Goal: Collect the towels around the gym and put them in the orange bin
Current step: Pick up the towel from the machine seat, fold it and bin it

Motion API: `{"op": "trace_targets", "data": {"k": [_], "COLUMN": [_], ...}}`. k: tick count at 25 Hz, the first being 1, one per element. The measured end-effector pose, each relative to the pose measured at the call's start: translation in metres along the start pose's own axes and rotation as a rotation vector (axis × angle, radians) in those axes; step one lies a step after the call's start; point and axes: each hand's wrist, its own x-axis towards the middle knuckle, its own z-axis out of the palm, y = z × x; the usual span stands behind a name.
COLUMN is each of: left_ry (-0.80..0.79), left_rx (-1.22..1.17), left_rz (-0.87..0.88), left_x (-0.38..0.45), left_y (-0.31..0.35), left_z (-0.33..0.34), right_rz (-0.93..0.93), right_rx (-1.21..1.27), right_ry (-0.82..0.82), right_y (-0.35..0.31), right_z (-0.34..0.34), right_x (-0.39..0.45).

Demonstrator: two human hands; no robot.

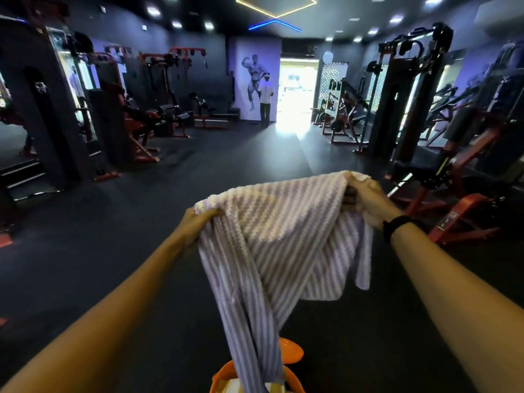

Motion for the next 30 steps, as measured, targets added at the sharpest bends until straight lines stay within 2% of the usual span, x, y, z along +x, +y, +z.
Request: {"op": "trace_targets", "data": {"k": [3, 7, 11, 14, 20, 22, 23, 25, 27, 30], "left_ry": [0.216, 0.239, 0.258, 0.098, -0.344, -0.439, -0.437, -0.280, -0.085, 0.020], "left_rx": [-0.016, 0.002, 0.054, 0.026, 0.164, 0.066, -0.012, -0.123, -0.131, -0.126], "left_rz": [0.062, 0.060, 0.113, 0.059, -0.237, -0.304, -0.313, -0.231, -0.107, 0.004], "left_x": [0.005, 0.008, 0.002, -0.002, -0.005, -0.008, -0.009, -0.006, 0.000, 0.006], "left_y": [-0.010, -0.026, -0.043, -0.050, -0.047, -0.046, -0.045, -0.046, -0.048, -0.049], "left_z": [-0.006, -0.006, 0.002, 0.003, 0.017, 0.027, 0.031, 0.036, 0.035, 0.034], "right_rz": [-0.103, -0.184, -0.184, -0.185, -0.172, -0.172, -0.175, -0.191, -0.207, -0.222], "right_rx": [0.100, 0.281, 0.301, 0.308, 0.306, 0.294, 0.296, 0.291, 0.291, 0.267], "right_ry": [0.059, 0.044, 0.024, 0.037, -0.015, -0.022, -0.018, 0.003, 0.037, 0.089], "right_y": [-0.027, -0.040, -0.048, -0.055, -0.065, -0.068, -0.069, -0.070, -0.069, -0.065], "right_z": [0.002, 0.024, 0.034, 0.038, 0.042, 0.040, 0.038, 0.028, 0.017, 0.005], "right_x": [0.010, 0.015, 0.018, 0.018, 0.015, 0.014, 0.013, 0.011, 0.010, 0.005]}}
